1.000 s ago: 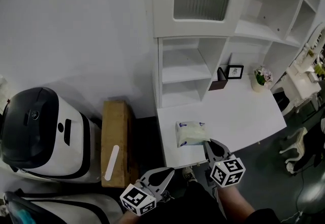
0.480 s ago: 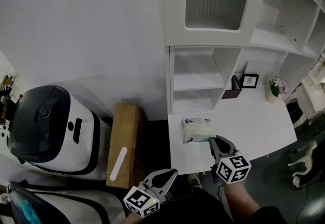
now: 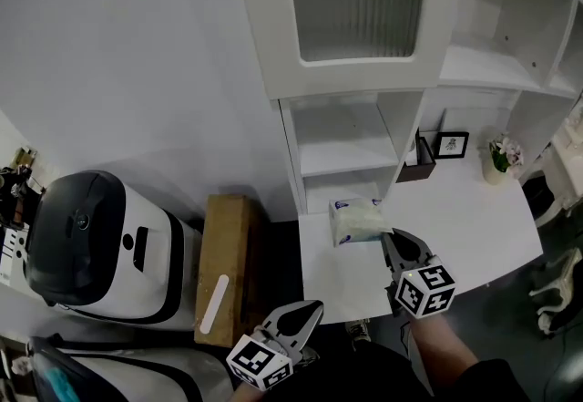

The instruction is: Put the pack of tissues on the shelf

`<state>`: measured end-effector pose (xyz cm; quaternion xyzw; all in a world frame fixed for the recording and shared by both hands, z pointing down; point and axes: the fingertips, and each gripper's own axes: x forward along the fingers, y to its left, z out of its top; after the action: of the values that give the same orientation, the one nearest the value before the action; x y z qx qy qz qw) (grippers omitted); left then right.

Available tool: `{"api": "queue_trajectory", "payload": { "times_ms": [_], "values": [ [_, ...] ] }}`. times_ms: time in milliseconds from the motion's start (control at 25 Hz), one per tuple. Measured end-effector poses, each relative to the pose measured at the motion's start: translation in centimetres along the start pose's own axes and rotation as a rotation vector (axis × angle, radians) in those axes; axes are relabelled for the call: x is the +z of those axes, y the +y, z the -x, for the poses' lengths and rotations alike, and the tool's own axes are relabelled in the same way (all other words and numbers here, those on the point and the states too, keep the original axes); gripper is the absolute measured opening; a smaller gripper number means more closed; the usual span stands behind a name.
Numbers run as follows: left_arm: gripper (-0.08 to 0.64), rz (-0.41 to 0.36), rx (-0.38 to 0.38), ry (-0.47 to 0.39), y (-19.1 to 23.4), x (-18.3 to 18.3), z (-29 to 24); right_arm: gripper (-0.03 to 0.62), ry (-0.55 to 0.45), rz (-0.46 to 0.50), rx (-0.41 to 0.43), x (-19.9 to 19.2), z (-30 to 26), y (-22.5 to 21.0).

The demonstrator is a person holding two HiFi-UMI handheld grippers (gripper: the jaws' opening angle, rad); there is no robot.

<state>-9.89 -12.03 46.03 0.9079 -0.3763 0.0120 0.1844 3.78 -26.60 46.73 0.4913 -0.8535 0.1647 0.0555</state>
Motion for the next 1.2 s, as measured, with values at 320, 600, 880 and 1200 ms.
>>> {"api": "queue_trajectory", "payload": {
  "times_ms": [320, 600, 880, 1200],
  "values": [
    [0.005, -0.054, 0.042, 0.009, 1.4, 1.7, -2.4, 0.008, -0.071, -0.004, 0.015, 3.6, -3.4, -3.0],
    [0.005, -0.061, 0.061, -0.021, 2.2, 3.1, -4.9, 0.008, -0.09, 0.027, 0.045, 6.3, -6.6, -4.3],
    [0.005, -0.056, 0.064, -0.048, 2.9, 4.1, -7.7, 0.008, -0.078, 0.042, 0.065, 7.5, -9.6, -5.1],
    [0.005, -0.043, 0.069, -0.05, 3.1, 4.2, -9.5, 0.008, -0.06, 0.053, 0.034, 8.3, -12.4, -7.0]
  ]
}}
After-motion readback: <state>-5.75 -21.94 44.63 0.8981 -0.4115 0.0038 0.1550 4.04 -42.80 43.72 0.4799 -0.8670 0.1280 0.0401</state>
